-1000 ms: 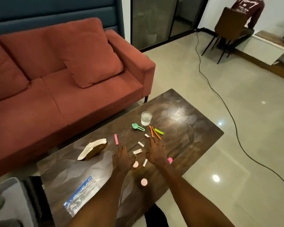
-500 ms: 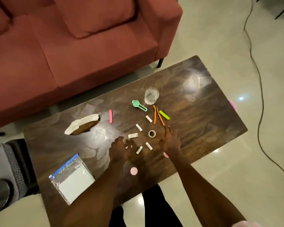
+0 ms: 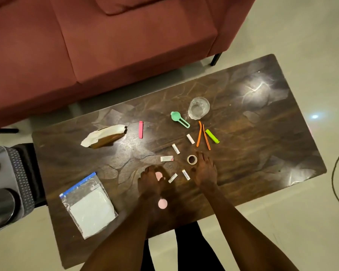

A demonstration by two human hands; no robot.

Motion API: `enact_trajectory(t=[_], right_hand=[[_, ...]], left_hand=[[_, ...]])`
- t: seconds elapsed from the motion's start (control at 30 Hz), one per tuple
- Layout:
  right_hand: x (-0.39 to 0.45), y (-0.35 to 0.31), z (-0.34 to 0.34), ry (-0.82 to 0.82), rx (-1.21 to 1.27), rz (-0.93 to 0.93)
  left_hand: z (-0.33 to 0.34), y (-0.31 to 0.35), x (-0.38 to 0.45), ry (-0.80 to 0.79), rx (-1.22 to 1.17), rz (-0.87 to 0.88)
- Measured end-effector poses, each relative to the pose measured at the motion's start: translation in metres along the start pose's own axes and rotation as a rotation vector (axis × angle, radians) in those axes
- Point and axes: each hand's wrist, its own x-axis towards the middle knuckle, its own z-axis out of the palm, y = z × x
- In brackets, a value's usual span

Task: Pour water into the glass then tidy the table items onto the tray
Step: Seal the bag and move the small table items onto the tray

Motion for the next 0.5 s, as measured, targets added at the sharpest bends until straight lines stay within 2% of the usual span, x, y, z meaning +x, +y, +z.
enact_trajectory(t=[0.5], right_hand=[[0.035,0.04,-0.031,0.063,0.059,0.082]], left_hand=[[0.014,0.041,0.043,0.033,-0.069,0.039]])
